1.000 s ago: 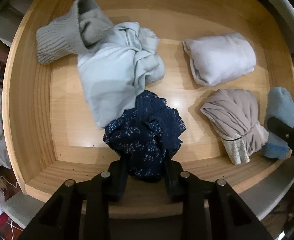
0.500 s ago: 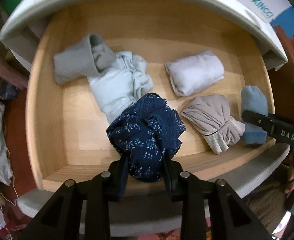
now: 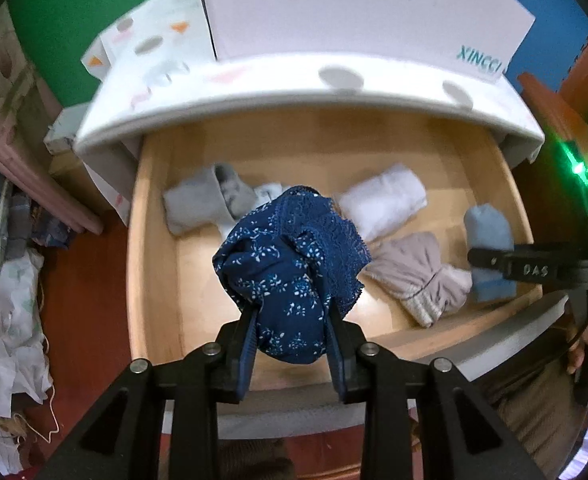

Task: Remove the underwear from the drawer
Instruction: 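Lift the navy lace underwear with the left tool, lower it into the white box, open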

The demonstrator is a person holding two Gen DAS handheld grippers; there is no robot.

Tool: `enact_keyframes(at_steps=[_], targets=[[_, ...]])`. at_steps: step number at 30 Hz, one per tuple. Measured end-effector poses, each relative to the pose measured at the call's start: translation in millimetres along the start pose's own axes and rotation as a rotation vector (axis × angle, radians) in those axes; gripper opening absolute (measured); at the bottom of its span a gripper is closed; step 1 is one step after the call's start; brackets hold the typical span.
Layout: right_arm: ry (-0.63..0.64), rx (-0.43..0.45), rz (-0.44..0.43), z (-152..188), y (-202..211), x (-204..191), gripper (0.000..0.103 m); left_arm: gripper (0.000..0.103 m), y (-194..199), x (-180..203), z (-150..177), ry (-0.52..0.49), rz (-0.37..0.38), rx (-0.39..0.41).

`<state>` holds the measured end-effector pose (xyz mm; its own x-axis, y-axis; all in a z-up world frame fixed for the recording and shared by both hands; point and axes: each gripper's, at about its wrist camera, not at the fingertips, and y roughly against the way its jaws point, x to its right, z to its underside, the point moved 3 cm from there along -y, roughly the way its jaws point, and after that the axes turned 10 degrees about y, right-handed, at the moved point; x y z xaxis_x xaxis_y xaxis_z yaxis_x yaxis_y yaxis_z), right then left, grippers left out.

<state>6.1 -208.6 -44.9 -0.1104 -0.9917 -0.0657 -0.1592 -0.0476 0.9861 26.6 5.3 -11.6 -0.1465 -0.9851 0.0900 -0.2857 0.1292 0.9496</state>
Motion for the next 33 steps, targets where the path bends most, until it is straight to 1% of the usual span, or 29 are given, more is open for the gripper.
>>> enact_keyframes(at_steps=[2,6,9,12,15,18,20,23,26,28,29,31,33], targets=[[0.0,0.0,-0.001,-0.3,-0.2,-0.1,0.041,0.03,9.9,-2.7,-5.7,0.009,0.002,0.031],[0.0,-0.002,0.0,0.0,0.0,-0.4,0.041,0.03,19.2,4.8,-16.1,0.017,0.002,0.093],[0.001,-0.003,0.001,-1.4,-0.4,-1.7,0.041,0.03,35.3,6.4,-24.3,0.022,0.023,0.158],[0.0,-0.003,0.001,-1.9,-0.3,-2.1,0.041,0.03,56.7,3.8,-35.4,0.033,0.03,0.224],[-0.001,-0.003,0.001,-2.2,-0.4,-2.2,0.041,0.03,81.1,-0.6,-50.1,0.057,0.064,0.281],[-0.001,-0.003,-0.002,-2.5,-0.1,-2.5,0.041,0.03,106.8,-1.6,-66.3,0.06,0.103,0.352],[-0.001,-0.003,-0.002,-2.6,-0.3,-2.2,0.041,0.03,129.9,-2.3,-81.5,0.053,0.12,0.415],[-0.002,0.0,-0.002,-2.8,0.4,-2.5,0.041,0.03,154.2,-2.4,-103.8,0.048,0.127,0.474],[-0.005,0.004,-0.006,-1.8,1.5,-0.8,0.041,0.03,169.5,-0.5,-132.8,0.045,0.121,0.508],[-0.006,0.004,-0.012,-0.9,1.4,0.0,0.041,0.03,170.8,1.3,-147.2,0.038,0.128,0.504],[-0.008,0.004,-0.015,-1.0,1.5,0.9,0.041,0.03,169.8,2.5,-156.1,0.04,0.12,0.506],[-0.011,0.004,-0.017,-0.2,1.6,1.6,0.041,0.03,163.0,4.0,-172.8,0.04,0.131,0.486],[-0.01,0.002,-0.018,-0.7,1.8,3.0,0.041,0.03,153.7,5.0,-186.7,0.048,0.108,0.461]])
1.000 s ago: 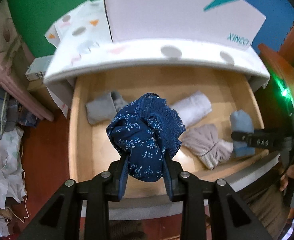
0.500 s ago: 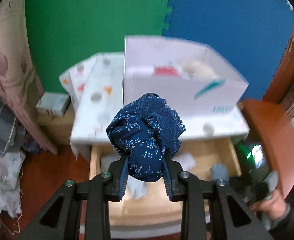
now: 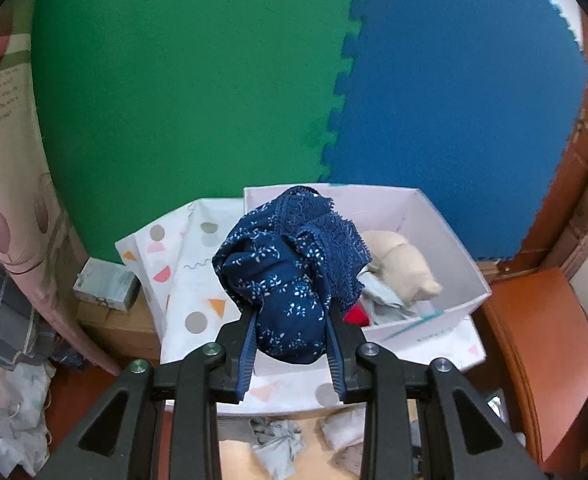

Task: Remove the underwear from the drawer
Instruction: 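Lift the navy lace underwear with the left tool, lower it into the white box, open, then lift the light blue underwear with the right tool while the left tool returns over the drawer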

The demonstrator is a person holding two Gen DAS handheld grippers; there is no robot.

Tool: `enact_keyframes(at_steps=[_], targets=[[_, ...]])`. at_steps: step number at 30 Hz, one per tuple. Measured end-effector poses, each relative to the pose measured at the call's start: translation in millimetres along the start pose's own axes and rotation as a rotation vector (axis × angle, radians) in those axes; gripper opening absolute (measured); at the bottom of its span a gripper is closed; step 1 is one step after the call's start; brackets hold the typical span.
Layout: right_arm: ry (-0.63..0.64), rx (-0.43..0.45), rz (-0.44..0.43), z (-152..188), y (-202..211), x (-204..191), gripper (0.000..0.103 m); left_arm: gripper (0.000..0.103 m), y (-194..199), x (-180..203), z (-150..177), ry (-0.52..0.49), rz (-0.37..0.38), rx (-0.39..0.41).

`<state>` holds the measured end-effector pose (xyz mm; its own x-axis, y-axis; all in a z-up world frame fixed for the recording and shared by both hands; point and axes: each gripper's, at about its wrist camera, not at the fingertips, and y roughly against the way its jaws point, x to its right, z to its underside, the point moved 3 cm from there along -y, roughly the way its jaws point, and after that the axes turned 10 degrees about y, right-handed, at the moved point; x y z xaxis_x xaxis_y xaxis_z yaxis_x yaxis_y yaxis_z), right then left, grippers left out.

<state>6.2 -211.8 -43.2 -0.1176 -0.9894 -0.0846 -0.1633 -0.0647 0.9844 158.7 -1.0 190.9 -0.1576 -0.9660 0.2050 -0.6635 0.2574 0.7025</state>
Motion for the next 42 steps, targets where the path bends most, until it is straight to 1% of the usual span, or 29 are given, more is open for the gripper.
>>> enact_keyframes(at_steps=[4,9,12,16,18,22,23,24,25,27,29,30,31,37,39,42], targets=[[0.003,0.002,-0.003,-0.5,1.1,-1.0,0.041,0.03,-23.4,4.3,-10.8,-0.015,-0.016,-0.024],[0.004,-0.001,-0.005,-1.0,0.9,-1.1,0.041,0.03,-51.8,10.3,-14.4,-0.056,-0.044,-0.055],[-0.001,0.0,-0.009,-0.9,1.2,-0.7,0.041,0.03,-69.1,11.6,-9.0,-0.061,-0.045,-0.082],[0.004,-0.005,-0.011,-1.4,1.3,-0.5,0.041,0.031,-90.1,15.1,3.1,-0.101,-0.09,-0.113],[0.005,-0.005,-0.013,-1.8,1.7,-0.8,0.041,0.031,-94.9,13.8,7.3,-0.098,-0.089,-0.122],[0.004,-0.009,-0.01,-2.8,0.8,-1.3,0.041,0.037,-103.7,10.3,9.8,-0.085,-0.104,-0.155],[0.004,-0.009,-0.01,-3.1,0.8,-1.1,0.041,0.037,-105.3,9.7,10.3,-0.09,-0.117,-0.167],[0.002,-0.01,-0.01,-3.1,0.7,-1.0,0.041,0.04,-105.5,8.5,10.2,-0.094,-0.14,-0.169],[0.002,-0.011,-0.011,-3.1,0.3,-1.5,0.041,0.043,-105.2,8.0,9.9,-0.095,-0.144,-0.171],[0.0,-0.008,-0.009,-3.0,1.0,-1.2,0.041,0.043,-105.0,5.7,8.9,-0.089,-0.135,-0.179],[-0.001,-0.008,-0.011,-2.9,0.3,-1.9,0.041,0.046,-103.1,5.0,7.9,-0.076,-0.121,-0.196],[0.0,-0.008,-0.01,-2.8,0.3,-2.4,0.041,0.051,-101.7,5.6,7.6,-0.071,-0.109,-0.206],[0.0,-0.007,-0.01,-2.9,0.5,-1.6,0.041,0.052,-99.8,6.8,7.4,-0.069,-0.096,-0.213],[-0.001,-0.006,-0.011,-3.1,0.7,-1.5,0.041,0.055,-75.1,6.8,3.2,-0.06,-0.075,-0.173],[-0.001,-0.006,-0.011,-2.9,0.2,-1.8,0.041,0.056,-62.7,3.9,5.0,-0.058,-0.069,-0.145],[-0.002,-0.002,-0.007,-3.1,0.3,-2.1,0.041,0.057,-46.3,-3.4,15.3,-0.07,-0.082,-0.12]])
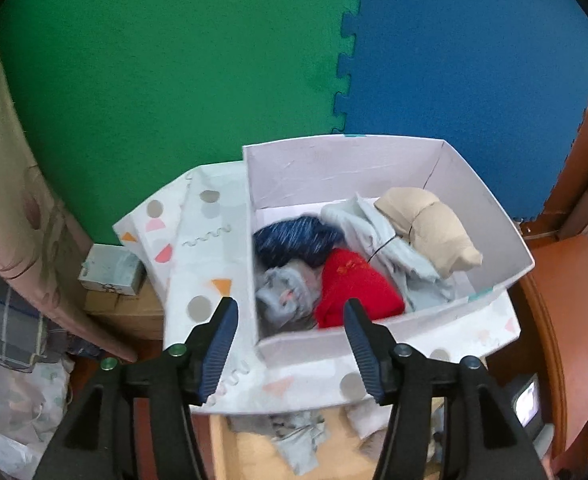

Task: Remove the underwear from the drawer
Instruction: 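Lift the light blue underwear with the right tool while the left tool returns over the drawer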

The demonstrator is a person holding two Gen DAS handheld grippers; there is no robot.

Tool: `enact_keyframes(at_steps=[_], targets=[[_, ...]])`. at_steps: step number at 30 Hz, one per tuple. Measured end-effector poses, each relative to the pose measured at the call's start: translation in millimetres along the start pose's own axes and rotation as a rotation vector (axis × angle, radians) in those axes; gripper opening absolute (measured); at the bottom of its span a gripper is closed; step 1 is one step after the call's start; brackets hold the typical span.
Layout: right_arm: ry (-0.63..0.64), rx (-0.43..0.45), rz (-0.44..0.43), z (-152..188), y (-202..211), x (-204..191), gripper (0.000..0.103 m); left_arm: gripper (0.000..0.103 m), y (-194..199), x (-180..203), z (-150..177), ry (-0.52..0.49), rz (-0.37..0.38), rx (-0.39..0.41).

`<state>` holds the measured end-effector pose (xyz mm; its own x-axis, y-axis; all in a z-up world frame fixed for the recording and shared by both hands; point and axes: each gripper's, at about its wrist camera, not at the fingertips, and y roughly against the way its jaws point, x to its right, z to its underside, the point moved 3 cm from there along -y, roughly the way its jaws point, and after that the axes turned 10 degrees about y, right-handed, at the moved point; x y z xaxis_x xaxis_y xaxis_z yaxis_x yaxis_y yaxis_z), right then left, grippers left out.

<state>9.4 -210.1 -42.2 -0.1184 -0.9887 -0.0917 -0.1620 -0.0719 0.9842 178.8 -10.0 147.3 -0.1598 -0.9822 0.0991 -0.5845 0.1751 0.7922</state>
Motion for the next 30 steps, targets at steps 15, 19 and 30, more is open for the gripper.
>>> enact_keyframes(at_steps=[15,19,30], targets=[[0.006,0.031,0.022,0.3,3.3,-3.2,0.041,0.057,-16.5,-60.2,136.4,0.027,-0.153,-0.061],[0.008,0.035,0.029,0.0,3.2,-4.4,0.041,0.057,-31.4,-65.4,165.5,0.069,-0.151,-0.101],[0.008,0.073,0.041,0.1,8.4,-3.6,0.041,0.057,-49.2,-73.0,193.6,0.164,-0.144,-0.129]])
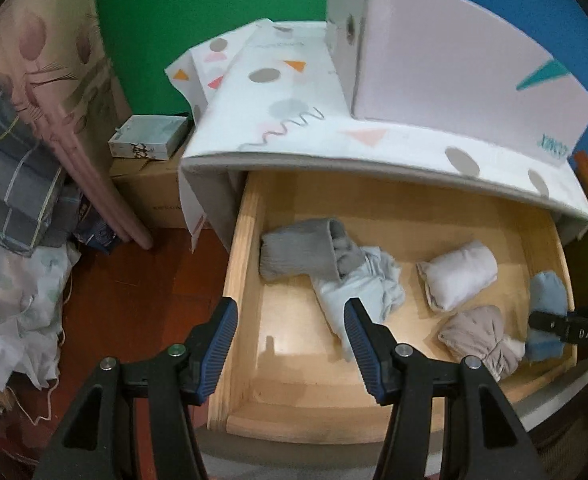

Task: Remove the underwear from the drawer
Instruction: 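Lift the light blue underwear with the right tool while the left tool returns over the drawer, then carry the light blue underwear into the white box and open the right tool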

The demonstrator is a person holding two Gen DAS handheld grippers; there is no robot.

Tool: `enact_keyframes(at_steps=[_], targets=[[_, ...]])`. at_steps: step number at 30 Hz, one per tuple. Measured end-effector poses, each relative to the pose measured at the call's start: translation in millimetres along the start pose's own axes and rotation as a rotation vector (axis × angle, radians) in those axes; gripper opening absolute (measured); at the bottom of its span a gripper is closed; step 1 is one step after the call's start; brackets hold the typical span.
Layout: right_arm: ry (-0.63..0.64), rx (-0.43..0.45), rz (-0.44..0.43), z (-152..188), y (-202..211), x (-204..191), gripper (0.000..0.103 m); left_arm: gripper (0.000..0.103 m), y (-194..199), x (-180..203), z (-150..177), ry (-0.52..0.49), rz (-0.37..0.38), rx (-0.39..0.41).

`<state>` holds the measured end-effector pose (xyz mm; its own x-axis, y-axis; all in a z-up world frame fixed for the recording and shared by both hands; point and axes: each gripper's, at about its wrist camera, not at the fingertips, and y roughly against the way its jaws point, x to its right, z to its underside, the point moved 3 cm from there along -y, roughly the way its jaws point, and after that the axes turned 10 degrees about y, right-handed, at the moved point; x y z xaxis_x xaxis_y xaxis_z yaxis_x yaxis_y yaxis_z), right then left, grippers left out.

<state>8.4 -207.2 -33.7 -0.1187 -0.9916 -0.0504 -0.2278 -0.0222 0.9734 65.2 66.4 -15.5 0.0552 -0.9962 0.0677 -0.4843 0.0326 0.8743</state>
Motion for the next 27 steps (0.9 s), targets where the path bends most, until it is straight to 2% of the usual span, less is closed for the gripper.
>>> enact_keyframes(at_steps=[5,16,27], targets=[[0.001,0.037,0.006,-0.7,7.2,1.2,0.041,0.057,1.8,-5.8,0.6,0.033,-0.014,0.018],[0.021,0.106,0.043,-9.6,30.3,-0.6,0.041,0.057,4.1,-0.3,1.8,0.002,-0.023,0.037],[0.071,0.203,0.078,-31.5,96.6,-3.3,0.041,0.057,6.2,-2.1,0.5,0.013,-0.016,0.05]])
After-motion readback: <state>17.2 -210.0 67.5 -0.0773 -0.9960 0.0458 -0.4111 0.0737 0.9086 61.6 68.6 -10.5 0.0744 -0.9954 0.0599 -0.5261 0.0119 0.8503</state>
